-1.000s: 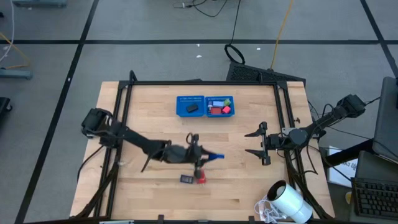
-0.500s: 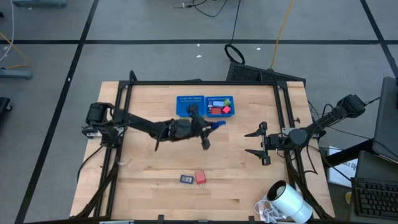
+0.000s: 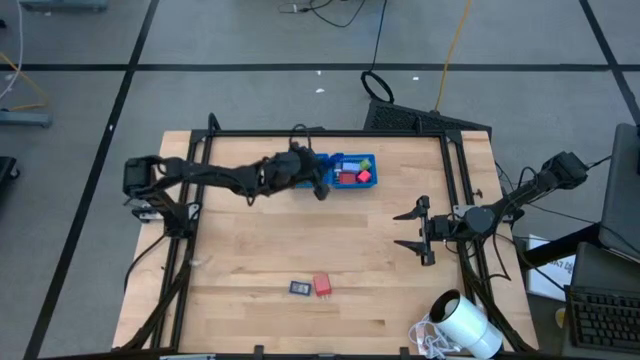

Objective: Pick & Place Office items
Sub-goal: Put the blue timer into the left blue bin

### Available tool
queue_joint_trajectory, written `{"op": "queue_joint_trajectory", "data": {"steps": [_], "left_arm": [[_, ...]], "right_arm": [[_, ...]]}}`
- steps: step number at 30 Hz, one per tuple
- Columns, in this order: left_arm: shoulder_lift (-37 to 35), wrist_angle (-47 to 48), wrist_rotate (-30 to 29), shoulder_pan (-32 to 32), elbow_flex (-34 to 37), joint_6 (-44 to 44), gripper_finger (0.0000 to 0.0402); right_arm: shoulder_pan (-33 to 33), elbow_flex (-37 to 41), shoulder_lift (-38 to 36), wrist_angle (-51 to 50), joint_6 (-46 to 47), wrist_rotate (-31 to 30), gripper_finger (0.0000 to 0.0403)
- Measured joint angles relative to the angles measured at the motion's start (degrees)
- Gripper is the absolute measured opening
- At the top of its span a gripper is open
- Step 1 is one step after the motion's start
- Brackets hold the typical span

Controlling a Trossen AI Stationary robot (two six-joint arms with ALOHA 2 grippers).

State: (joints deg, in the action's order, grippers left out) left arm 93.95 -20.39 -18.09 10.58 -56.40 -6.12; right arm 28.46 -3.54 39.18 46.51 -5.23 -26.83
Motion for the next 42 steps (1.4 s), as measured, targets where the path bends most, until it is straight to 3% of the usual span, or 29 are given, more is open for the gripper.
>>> {"op": "queue_joint_trajectory", "data": {"steps": [7, 18, 26, 42], "left_arm": [[-3.24, 0.54, 2.88, 4.21, 6.04, 0.05, 0.0057], [-3.8, -7.41, 2.58, 9.4, 17.44, -7.21, 0.0057], [-3.79, -7.25, -0.26, 9.68, 20.96, -10.64, 0.0064], [-2.35, -7.57, -0.04, 9.48, 23.47, -14.85, 0.0057]], "right_arm": [[0.0, 0.0, -0.02, 0.03, 0.01, -0.03, 0.0281], [0.0, 0.0, -0.02, 0.05, 0.0, -0.09, 0.0281], [0.01, 0.0, -0.02, 0.07, 0.01, -0.09, 0.0281], [0.01, 0.0, -0.01, 0.08, 0.0, -0.11, 0.0281]]}}
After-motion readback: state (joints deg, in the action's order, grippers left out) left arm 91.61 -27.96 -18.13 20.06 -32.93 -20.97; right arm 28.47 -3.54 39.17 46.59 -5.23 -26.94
